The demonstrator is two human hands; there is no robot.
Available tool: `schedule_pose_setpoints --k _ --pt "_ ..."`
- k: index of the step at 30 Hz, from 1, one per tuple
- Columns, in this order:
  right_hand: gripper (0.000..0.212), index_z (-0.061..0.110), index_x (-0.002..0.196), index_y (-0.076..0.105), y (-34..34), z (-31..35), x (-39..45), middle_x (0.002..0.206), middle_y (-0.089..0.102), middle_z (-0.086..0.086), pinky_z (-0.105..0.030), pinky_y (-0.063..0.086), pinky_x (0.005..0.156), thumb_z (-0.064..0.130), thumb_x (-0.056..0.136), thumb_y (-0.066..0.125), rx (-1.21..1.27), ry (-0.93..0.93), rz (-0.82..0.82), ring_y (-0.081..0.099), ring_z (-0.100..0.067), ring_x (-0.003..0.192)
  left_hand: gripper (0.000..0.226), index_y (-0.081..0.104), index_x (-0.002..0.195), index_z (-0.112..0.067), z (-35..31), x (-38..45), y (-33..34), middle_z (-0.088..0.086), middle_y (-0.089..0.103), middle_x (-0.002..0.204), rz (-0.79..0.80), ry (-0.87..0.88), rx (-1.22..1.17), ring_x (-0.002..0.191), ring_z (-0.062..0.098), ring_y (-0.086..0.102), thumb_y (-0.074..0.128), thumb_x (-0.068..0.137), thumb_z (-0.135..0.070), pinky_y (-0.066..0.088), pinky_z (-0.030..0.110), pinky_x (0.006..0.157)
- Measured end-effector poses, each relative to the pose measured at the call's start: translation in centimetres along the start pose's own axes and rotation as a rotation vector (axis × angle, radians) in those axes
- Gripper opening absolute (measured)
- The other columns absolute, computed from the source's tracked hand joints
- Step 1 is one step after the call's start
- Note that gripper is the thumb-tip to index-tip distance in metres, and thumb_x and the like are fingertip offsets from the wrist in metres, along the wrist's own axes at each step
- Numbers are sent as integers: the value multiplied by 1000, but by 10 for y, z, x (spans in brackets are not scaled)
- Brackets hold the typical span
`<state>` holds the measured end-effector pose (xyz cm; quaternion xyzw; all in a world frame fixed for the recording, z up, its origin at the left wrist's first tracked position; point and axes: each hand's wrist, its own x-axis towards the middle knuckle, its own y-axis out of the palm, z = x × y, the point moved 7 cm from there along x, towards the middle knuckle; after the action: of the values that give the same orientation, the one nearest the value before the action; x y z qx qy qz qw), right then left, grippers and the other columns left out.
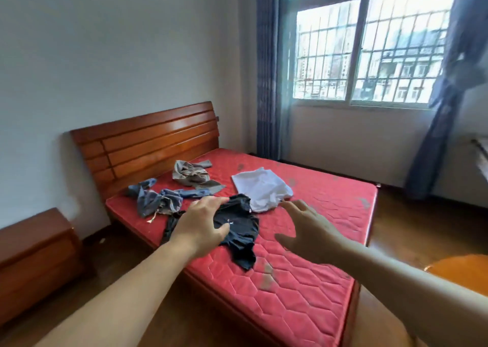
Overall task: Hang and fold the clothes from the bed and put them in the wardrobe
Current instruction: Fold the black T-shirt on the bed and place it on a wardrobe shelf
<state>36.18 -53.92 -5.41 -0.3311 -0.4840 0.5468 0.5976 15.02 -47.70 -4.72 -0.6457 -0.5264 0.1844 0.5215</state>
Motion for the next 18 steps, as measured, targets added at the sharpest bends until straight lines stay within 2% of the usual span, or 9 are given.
schedule_pose_setpoints --k 5,9,13,18 --pt "76 27 147 26 -10 -73 -67 143 39 1 -38 44 101 52 85 61 -38 211 13 46 -21 127 60 42 142 -32 -70 4 67 -9 43 144 127 127 -43 133 17 35 61 85 -36 34 37 110" --pt "76 27 147 27 1 -106 -104 144 40 1 -38 48 99 54 85 60 -49 347 18 47 -20 126 60 42 142 -34 -93 0 112 -11 44 142 205 183 -102 131 16 36 61 85 -37 35 36 109" --pt "76 28 148 27 22 -119 -116 146 38 2 -39 50 97 54 85 60 -54 439 52 47 -19 126 60 43 141 -35 -87 -12 146 -12 45 142 271 197 -109 128 15 39 62 84 -38 36 38 108" --pt "74 27 146 28 44 -116 -97 144 40 0 -38 50 96 53 84 60 -69 469 54 48 -20 125 60 42 142 -36 -49 -8 159 -12 43 142 312 151 -78 131 15 37 61 85 -41 35 37 109"
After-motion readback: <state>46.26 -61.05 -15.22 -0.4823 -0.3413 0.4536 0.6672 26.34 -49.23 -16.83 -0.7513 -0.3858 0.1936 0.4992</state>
